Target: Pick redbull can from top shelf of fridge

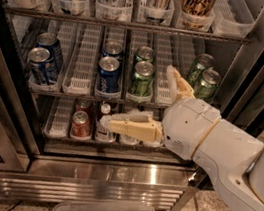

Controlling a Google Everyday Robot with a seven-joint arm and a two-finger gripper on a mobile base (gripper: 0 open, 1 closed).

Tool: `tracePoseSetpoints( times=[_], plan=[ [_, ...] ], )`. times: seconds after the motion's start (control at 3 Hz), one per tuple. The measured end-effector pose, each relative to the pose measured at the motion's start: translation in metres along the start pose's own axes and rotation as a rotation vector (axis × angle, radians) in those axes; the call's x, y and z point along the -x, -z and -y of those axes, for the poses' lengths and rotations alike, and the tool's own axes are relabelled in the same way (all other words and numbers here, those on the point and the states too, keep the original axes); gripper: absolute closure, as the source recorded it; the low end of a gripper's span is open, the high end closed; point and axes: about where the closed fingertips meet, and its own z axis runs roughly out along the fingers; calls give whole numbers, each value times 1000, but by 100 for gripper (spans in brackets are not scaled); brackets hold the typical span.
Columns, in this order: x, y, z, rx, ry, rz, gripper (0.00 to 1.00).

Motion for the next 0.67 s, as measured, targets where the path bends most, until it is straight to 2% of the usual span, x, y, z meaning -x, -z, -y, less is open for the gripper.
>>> tracePoseSetpoints(
  times=[0.67],
  plan=[
    [14,-10,19,-107,40,91,0]
  ],
)
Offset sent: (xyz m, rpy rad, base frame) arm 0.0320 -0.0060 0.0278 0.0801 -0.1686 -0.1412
